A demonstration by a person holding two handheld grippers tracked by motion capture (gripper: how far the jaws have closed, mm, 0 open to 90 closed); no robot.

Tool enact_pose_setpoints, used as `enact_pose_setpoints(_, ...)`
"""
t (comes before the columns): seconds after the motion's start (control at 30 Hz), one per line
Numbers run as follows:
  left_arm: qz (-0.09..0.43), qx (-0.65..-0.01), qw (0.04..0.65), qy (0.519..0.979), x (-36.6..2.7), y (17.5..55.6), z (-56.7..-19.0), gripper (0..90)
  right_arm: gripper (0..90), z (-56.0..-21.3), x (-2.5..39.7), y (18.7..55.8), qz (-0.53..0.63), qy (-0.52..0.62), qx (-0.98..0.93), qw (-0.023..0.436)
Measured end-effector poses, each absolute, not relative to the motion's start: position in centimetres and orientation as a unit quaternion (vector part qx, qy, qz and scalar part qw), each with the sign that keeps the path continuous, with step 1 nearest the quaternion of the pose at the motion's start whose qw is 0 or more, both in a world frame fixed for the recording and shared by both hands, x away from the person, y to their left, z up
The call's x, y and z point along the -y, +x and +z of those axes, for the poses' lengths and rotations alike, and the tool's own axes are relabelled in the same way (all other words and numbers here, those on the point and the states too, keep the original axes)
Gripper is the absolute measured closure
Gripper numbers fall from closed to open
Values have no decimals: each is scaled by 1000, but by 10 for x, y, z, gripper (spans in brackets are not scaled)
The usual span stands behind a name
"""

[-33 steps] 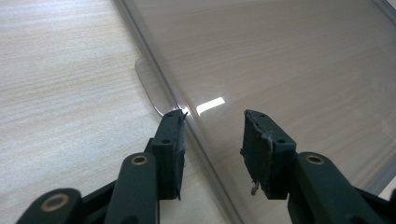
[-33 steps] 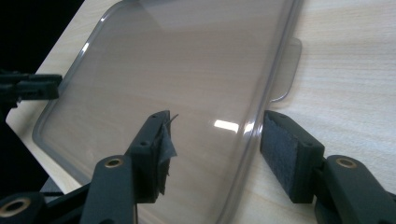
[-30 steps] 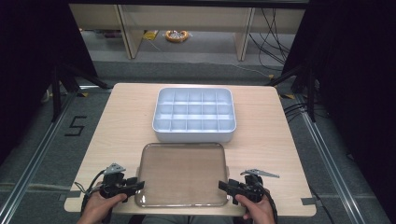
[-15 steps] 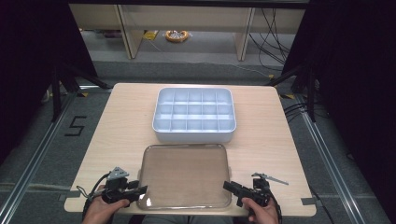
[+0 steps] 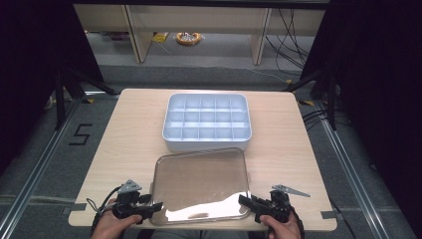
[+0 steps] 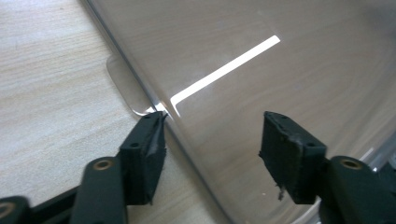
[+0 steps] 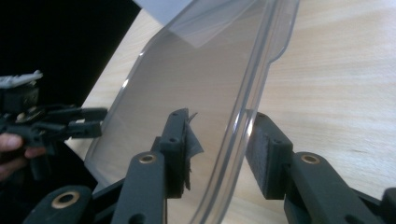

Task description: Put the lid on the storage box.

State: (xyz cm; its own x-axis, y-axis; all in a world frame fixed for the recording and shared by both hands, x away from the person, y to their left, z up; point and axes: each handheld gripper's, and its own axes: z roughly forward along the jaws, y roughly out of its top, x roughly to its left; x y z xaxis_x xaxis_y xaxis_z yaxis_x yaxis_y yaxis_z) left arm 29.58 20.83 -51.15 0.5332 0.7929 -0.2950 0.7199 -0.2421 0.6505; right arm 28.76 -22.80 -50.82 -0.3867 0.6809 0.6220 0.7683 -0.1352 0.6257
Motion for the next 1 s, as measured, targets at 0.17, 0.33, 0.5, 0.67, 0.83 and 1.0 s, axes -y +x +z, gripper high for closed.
enact_pose_setpoints(0.17, 52, -495, 389, 775, -211, 299, -512, 353, 626, -505, 225, 284, -528, -515, 675, 20)
enact_pose_setpoints(0.33, 41, -503, 395, 768, -211, 300, -512, 310, 628, -497, 225, 278, -539, -495, 682, 14)
enact_pose_setpoints(0.5, 39, -505, 395, 766, -212, 301, -513, 274, 627, -493, 224, 272, -544, -478, 689, 14)
enact_pose_setpoints(0.67, 19, -524, 412, 746, -215, 302, -513, 246, 627, -493, 226, 271, -555, -450, 700, -10)
enact_pose_setpoints(0.83, 10, -526, 415, 743, -218, 303, -513, 241, 632, -492, 226, 268, -542, -457, 705, -5)
enact_pose_setpoints(1.0, -7, -528, 423, 736, -219, 301, -512, 416, 640, -494, 227, 268, -545, -455, 704, -1)
